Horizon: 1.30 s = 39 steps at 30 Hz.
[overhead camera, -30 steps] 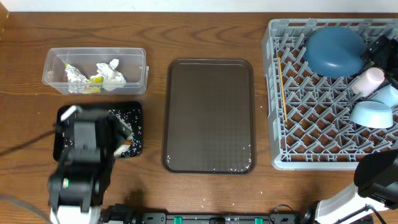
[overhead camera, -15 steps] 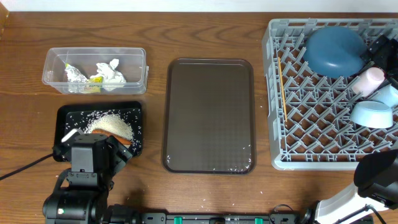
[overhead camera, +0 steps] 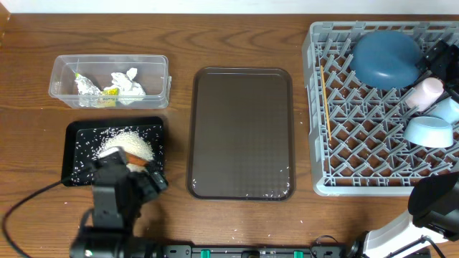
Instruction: Sort waste into correct bins and load items into the dishwasher rack
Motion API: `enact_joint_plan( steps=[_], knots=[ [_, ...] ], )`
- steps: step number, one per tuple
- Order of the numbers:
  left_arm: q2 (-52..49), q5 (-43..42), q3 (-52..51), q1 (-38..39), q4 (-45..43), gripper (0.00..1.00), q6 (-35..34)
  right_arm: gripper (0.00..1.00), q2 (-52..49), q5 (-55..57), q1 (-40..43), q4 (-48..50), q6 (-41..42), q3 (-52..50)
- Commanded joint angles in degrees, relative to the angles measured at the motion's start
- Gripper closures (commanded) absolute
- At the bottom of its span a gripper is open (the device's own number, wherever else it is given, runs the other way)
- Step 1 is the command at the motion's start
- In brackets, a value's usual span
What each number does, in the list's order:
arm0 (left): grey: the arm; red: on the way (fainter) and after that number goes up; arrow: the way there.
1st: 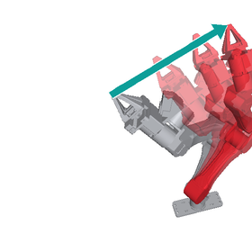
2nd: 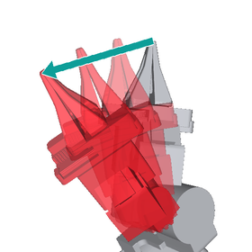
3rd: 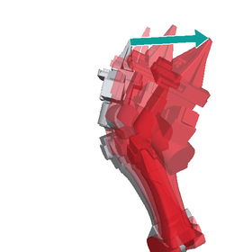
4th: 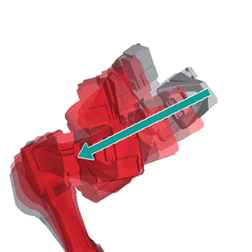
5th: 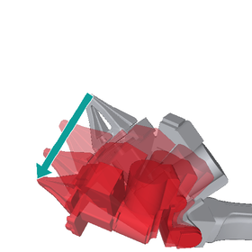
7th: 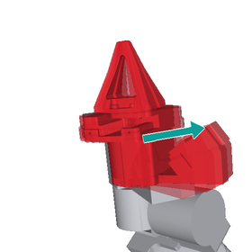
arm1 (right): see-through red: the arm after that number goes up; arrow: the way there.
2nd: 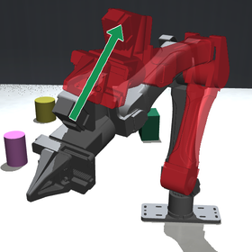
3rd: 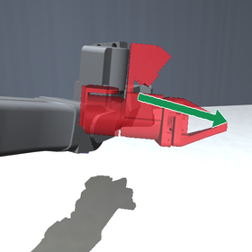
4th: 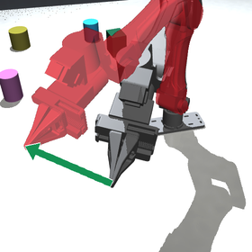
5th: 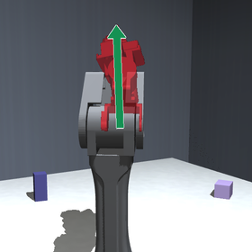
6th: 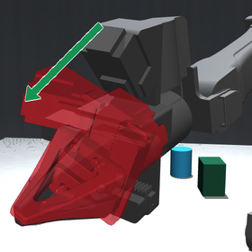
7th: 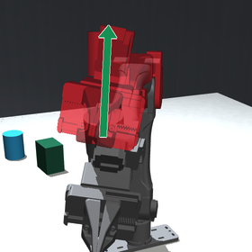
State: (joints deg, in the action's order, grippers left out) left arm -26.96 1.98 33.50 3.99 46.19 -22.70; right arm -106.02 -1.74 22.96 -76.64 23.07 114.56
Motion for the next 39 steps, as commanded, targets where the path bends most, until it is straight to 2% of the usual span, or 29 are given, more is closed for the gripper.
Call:
enact_joint_plan(
  steps=[1,7,12,16,20,28,39],
  knots=[
    [7.30,-6.93,-8.35,0.31,-6.10,0.04,11.76,0.01,-0.07,-0.17,0.28,-0.09,0.66,-0.04],
    [18.47,-7.76,-21.07,0.33,-22.01,0.04,12.66,0.01,-0.07,-0.20,0.26,-0.09,0.66,-0.04],
    [22.16,-7.48,-28.79,0.22,-36.13,0.04,12.92,0.01,-0.07,-0.17,0.28,-0.09,0.66,-0.04],
    [24.41,-7.34,-33.00,-1.33,-42.16,0.04,13.07,0.01,-0.07,-0.17,0.28,-0.09,0.66,-0.04],
    [26.32,-7.34,-33.27,-3.15,-42.75,0.04,13.42,0.01,-0.07,-0.17,0.26,-0.09,0.66,-0.04],
    [26.88,-7.30,-33.27,-4.31,-42.60,0.04,19.28,0.01,-0.07,-0.17,0.28,-0.09,0.66,-0.04],
    [26.67,-7.34,-33.27,-4.31,-42.64,0.04,19.28,0.01,-0.07,-0.17,0.28,-0.09,0.66,-0.04]
  ],
)
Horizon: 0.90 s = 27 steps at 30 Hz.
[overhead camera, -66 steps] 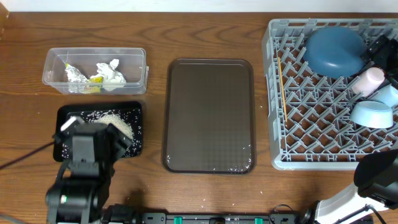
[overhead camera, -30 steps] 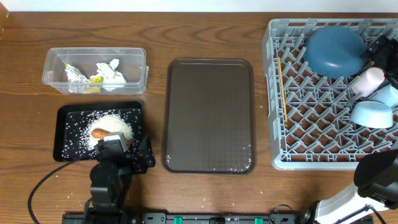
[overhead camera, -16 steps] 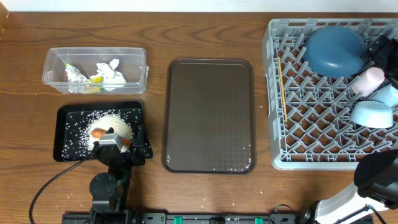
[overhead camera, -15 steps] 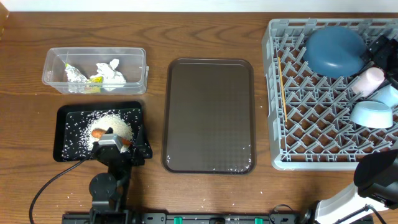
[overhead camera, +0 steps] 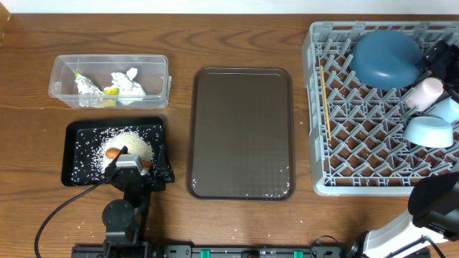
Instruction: Sort waste into correct bins and load items into the dishwasher rack
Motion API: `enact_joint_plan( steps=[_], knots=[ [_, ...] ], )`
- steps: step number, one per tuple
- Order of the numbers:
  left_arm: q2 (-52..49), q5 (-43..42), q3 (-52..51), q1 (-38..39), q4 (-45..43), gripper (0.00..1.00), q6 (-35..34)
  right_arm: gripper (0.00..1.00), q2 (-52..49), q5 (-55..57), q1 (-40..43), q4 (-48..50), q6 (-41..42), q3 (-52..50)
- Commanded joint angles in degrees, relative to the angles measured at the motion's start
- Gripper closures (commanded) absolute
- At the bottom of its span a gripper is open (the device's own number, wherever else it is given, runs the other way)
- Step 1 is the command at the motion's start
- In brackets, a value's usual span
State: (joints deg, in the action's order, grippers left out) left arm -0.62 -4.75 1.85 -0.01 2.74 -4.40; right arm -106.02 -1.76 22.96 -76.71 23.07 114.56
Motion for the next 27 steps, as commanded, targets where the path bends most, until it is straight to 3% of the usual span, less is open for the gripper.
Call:
enact_joint_plan(
  steps=[1,27],
  knots=[
    [0.33,-0.61,-1.62,-0.31,0.81,0.04,0.98,0.01,-0.07,-0.17,0.22,0.00,0.66,-0.04],
    [0.33,-0.61,-1.62,-0.31,0.81,0.04,0.98,0.01,-0.07,0.79,0.28,0.02,-0.17,-0.04]
  ],
)
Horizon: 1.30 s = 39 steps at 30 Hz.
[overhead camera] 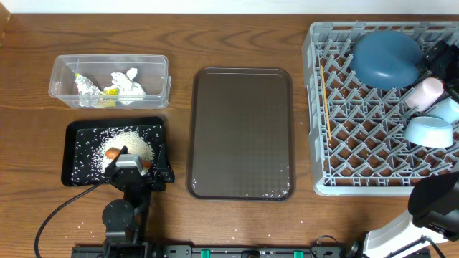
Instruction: Sort waste into correct bins and load items into the dishwasher rack
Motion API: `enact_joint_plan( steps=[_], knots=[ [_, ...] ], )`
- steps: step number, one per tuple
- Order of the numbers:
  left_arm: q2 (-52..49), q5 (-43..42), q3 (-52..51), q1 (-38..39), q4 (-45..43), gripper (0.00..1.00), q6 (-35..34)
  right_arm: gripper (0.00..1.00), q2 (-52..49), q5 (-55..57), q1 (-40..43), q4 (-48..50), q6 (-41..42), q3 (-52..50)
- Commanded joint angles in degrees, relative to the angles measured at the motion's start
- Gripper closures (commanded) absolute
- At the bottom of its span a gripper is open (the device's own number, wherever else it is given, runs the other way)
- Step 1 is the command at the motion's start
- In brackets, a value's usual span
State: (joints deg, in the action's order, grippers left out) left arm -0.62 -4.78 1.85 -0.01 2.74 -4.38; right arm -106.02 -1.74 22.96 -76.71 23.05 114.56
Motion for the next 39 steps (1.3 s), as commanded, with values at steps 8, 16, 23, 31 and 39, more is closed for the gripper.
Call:
enact_joint_plan(
  steps=[8,16,23,31,39],
  knots=[
    [0.33,-0.59,-1.62,-0.31,0.81,0.04,0.96,0.01,0.22,6.51,0.31,-0.50,-3.72,-0.04],
    [0.33,-0.59,-1.62,-0.31,0.81,0.04,0.96,0.01,8.02,7.28,-3.15,5.18,-1.86,-3.41],
    [0.33,-0.59,-1.62,-0.31,0.81,0.04,0.96,0.01,26.10,7.74,-15.47,31.36,-1.92,-29.75],
    [0.33,-0.59,-1.62,-0.31,0.81,0.03,0.96,0.01,47.80,7.48,-25.86,56.19,-1.88,-64.13],
    [0.33,-0.59,-1.62,-0.31,0.81,0.03,0.96,0.01,68.37,6.84,-29.05,74.73,-2.08,-94.20]
  ],
)
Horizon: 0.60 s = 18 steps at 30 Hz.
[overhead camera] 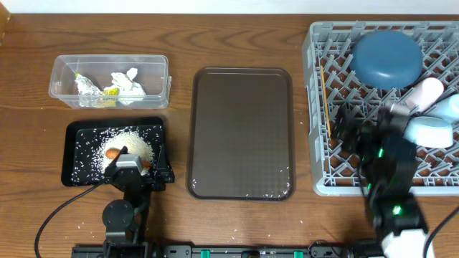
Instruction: Sort waste into correct bins and load items into the dishwasher rack
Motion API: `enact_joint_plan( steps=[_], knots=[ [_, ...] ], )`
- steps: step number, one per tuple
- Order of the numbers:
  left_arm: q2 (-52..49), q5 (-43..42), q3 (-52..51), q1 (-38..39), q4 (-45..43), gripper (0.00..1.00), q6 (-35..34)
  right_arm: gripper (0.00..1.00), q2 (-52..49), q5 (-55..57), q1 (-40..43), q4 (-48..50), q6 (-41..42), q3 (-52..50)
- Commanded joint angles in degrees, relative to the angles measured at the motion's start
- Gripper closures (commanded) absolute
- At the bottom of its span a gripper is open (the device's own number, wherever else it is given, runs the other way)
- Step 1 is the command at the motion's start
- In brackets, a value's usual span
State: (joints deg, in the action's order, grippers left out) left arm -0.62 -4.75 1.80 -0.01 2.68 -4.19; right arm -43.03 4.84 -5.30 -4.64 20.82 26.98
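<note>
The grey dishwasher rack (337,179) at the right holds an upturned dark blue bowl (387,57), a pink cup (429,92), a light blue bowl (429,131) and a thin wooden stick (324,93). My right gripper (349,129) hangs over the rack's middle left. Its dark fingers look spread, with nothing seen between them. A clear bin (61,68) at the far left holds crumpled foil and paper waste (115,84). A black bin (75,168) holds rice and food scraps (128,147). My left gripper (133,168) rests at that bin's near edge, its jaws hidden under the wrist.
A brown serving tray (241,122) lies in the middle with a few rice grains at its near right corner. Loose grains dot the table near the left arm's base. A cable runs along the near left edge.
My right arm, then at the table's near right corner, now stands over the rack's middle with green lights showing. A dark shape at the rack's far right is gone. The left arm has not moved.
At first my left arm leaned over the black bin's near edge, covering part of the rice. By 2.2 s ago it had settled upright at that edge and stayed there. The right arm kept to the right edge until now, when it is over the rack.
</note>
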Motion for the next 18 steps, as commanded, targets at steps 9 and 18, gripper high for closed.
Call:
enact_joint_plan(
  steps=[9,18],
  knots=[
    [0.33,-0.61,-1.57,-0.31,0.87,0.03,0.76,0.01,24.72,-0.59,-0.76,12.15,0.15,-25.44],
    [0.33,-0.61,-1.57,-0.31,0.87,0.03,0.76,0.01,36.04,-3.52,2.91,0.33,-3.65,-26.71]
  ],
)
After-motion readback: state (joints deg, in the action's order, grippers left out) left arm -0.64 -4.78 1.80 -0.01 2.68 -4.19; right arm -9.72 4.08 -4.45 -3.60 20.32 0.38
